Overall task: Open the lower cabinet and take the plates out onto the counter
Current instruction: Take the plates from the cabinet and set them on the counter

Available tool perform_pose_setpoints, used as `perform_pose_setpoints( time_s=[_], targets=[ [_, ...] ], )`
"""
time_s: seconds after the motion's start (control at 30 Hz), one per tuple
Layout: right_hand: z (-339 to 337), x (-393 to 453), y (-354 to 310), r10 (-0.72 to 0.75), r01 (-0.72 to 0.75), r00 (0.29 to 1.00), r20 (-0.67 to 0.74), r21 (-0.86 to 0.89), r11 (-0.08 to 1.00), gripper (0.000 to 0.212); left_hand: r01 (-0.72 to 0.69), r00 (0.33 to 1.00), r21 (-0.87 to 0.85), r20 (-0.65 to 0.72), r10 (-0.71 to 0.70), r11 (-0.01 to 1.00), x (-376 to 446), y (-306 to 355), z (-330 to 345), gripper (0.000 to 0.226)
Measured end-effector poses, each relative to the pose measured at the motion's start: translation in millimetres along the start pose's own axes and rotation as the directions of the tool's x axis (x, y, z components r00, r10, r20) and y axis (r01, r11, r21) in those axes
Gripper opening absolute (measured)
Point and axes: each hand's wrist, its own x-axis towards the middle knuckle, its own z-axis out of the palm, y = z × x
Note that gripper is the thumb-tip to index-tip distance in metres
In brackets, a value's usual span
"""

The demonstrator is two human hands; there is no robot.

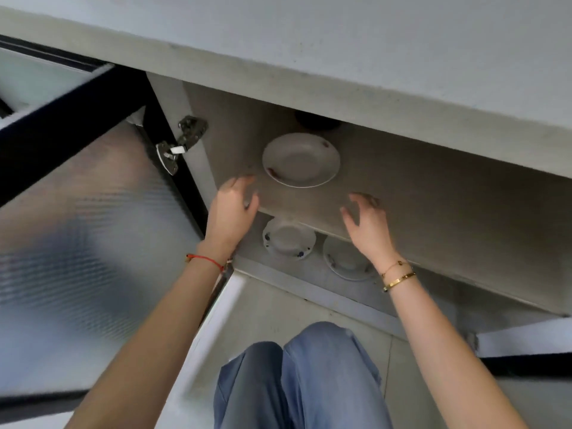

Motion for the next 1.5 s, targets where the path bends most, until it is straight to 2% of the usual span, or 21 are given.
perform_pose_setpoints(
  time_s=[0.2,0.3,0.5,0.77,0.97,1.17,1.3,1.5],
  targets=[
    [35.0,61.2,17.5,0.032,-0.031,0.999,-0.03,0.018,0.999,0.041,0.17,0.984,-0.072,0.065,-0.165,0.983,51.2,-19.7,47.3,0.045],
    [45.1,84.7,22.3,0.056,-0.055,0.996,-0.069,0.007,0.998,0.039,0.225,0.97,-0.048,0.109,-0.219,0.973,72.2,-23.2,61.7,0.047],
    [61.2,116.4,30.4,0.123,-0.123,0.991,-0.049,0.006,0.992,0.037,0.234,0.961,0.006,0.151,-0.232,0.972,97.5,-35.0,78.5,0.039],
    [70.0,134.8,31.2,0.151,-0.147,0.988,-0.017,0.135,0.98,0.027,0.215,0.956,-0.013,0.209,-0.208,0.977,115.8,-35.8,92.7,0.033],
    [72.8,127.9,37.4,0.154,-0.149,0.988,-0.005,0.226,0.963,0.023,0.194,0.967,-0.091,0.186,-0.175,0.977,109.4,-40.2,93.0,0.027],
    [71.7,94.0,40.3,0.11,-0.086,0.99,-0.085,0.248,0.965,0.016,0.205,0.976,-0.199,0.116,-0.185,0.958,79.1,-39.8,88.5,0.022],
    [69.1,67.7,39.2,0.112,-0.061,0.984,-0.135,0.332,0.941,0.015,0.154,0.988,-0.275,0.049,-0.147,0.949,48.3,-35.5,79.4,0.022],
    [45.6,16.5,20.6,0.139,-0.09,0.985,-0.102,0.379,0.921,0.019,0.193,0.981,-0.328,0.032,-0.194,0.925,1.5,-17.4,45.3,0.021]
  ],
)
